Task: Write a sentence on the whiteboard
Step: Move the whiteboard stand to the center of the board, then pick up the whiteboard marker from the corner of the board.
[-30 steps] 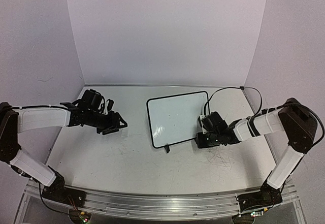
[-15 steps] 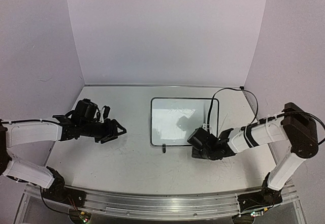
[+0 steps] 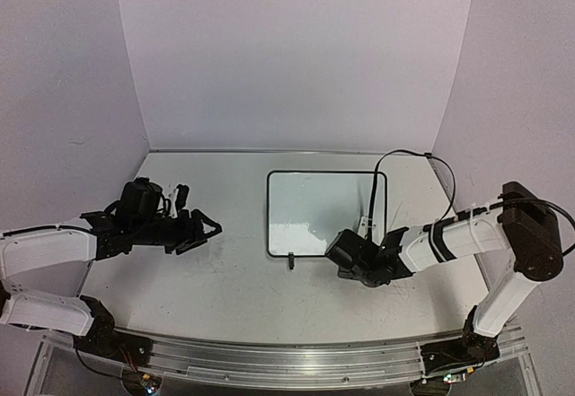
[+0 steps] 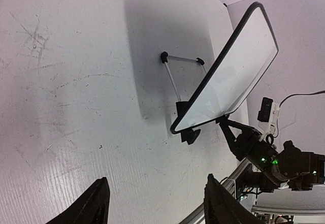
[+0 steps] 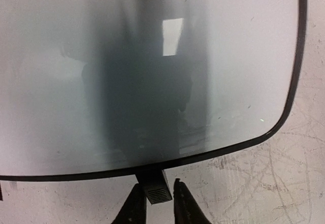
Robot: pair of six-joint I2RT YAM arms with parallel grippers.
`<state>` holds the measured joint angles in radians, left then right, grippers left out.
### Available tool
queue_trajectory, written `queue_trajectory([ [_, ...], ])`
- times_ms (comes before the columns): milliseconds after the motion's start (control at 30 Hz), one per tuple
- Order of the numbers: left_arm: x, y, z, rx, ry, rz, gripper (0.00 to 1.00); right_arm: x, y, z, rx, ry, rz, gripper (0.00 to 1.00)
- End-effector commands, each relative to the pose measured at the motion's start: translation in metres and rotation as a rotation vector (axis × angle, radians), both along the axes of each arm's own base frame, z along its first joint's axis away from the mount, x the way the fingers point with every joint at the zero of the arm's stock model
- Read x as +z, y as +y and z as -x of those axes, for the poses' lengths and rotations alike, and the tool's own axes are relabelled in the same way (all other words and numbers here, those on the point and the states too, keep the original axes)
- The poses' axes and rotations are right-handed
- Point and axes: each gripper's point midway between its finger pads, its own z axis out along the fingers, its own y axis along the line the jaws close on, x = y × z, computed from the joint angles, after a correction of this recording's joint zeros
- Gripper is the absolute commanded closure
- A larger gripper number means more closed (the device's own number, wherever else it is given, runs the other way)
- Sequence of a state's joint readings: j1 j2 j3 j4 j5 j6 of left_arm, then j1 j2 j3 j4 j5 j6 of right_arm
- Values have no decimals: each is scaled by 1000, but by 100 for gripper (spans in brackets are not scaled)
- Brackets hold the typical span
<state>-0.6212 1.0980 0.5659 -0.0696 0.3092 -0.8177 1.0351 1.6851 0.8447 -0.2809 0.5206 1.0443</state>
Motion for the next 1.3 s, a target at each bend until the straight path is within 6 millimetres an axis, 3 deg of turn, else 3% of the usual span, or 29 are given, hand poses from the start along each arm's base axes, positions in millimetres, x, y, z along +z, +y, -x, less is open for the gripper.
queue_trajectory([
  [0,17,0,-2,17,-48,44,34,19,-13,-8,-26,-91,29,72],
  [167,12,1,-6,30,-48,22,31,14,-10,-4,32,-72,36,48],
  [233,12,0,-9,32,-51,14,31,18,-6,-2,59,-65,14,45],
  [433,12,6,-18,76,-76,-25,29,52,2,8,208,-111,-75,29],
  [600,9,10,-27,103,-69,-83,24,75,11,16,333,-171,-151,23],
  [733,10,15,-36,133,-92,-128,22,66,12,19,362,-150,-135,21],
  [800,12,21,-43,153,-113,-177,14,63,15,19,371,-149,-140,21],
  [833,12,26,-47,164,-116,-213,6,66,18,19,382,-156,-145,21],
  [933,12,58,-73,213,-90,-288,1,88,26,17,414,-195,-180,21],
  [1100,6,142,-107,355,-23,-436,1,124,26,14,453,-286,-193,19],
  [1267,-13,194,-149,435,44,-622,8,149,26,12,485,-348,-176,18],
])
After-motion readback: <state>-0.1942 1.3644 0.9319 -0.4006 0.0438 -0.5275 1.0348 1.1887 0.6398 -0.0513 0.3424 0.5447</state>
